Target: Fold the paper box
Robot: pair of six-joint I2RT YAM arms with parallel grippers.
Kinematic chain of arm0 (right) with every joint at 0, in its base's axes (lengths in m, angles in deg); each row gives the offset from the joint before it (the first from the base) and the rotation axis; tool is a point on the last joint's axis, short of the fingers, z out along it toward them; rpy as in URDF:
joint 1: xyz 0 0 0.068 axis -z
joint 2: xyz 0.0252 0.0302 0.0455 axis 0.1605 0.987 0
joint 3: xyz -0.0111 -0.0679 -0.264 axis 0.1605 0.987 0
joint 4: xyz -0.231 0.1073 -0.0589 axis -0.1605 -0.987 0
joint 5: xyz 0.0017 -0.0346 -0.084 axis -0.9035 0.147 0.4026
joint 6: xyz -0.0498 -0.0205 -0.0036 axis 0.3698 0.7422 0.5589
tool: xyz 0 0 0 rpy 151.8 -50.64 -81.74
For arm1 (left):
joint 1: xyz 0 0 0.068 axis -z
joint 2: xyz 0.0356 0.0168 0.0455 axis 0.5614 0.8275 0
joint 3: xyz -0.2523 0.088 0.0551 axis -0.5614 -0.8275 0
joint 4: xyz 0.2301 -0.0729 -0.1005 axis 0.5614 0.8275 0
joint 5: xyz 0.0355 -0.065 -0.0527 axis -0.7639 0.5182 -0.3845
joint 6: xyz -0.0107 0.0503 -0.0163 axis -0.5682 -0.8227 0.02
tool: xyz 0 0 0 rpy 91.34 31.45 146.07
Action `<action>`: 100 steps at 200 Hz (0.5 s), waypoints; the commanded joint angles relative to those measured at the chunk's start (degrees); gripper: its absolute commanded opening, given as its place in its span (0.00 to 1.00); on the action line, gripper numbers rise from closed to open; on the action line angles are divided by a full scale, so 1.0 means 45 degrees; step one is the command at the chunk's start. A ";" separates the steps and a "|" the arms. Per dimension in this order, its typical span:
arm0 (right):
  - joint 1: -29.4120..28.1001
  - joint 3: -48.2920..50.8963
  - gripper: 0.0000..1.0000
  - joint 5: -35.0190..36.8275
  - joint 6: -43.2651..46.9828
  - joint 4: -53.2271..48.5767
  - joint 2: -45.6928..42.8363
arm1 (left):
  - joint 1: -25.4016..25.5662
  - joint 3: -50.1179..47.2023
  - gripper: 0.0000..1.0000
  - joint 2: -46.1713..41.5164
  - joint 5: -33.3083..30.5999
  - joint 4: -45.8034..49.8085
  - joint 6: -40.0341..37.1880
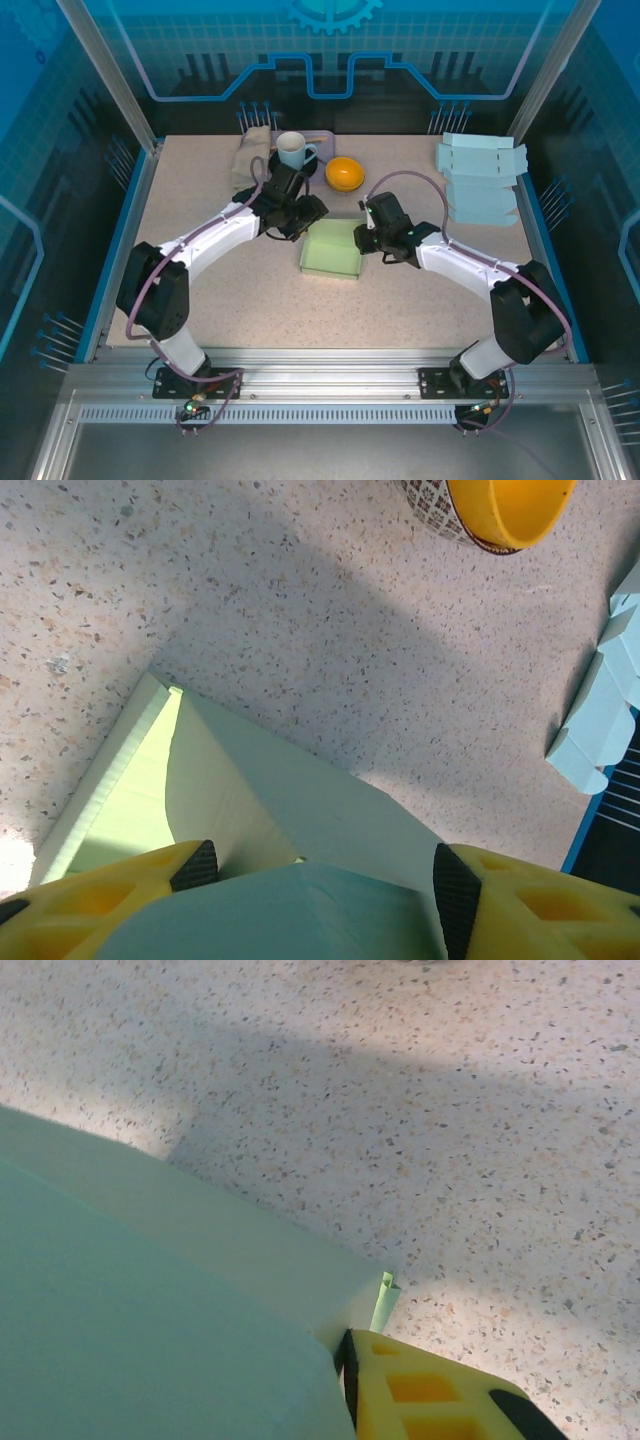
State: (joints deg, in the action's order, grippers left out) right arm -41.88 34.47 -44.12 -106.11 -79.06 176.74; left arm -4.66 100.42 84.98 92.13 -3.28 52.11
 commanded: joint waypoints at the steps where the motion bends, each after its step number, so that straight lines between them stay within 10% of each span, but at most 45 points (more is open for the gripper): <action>1: -0.0321 0.0350 0.18 0.0273 -0.1101 0.2239 -0.0668 | 0.0536 -0.0463 0.61 -0.0197 -0.0530 0.0338 -0.0672; 100: -0.1455 0.2565 0.19 0.1988 -0.2302 0.2975 -0.1653 | 0.0998 -0.2330 0.54 -0.0701 -0.0865 -0.0202 -0.0414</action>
State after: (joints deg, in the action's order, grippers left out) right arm -46.69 43.70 -36.91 -114.83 -70.66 171.91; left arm -1.14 92.38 83.02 89.75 -5.08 51.17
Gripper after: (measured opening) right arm 0.185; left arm 0.544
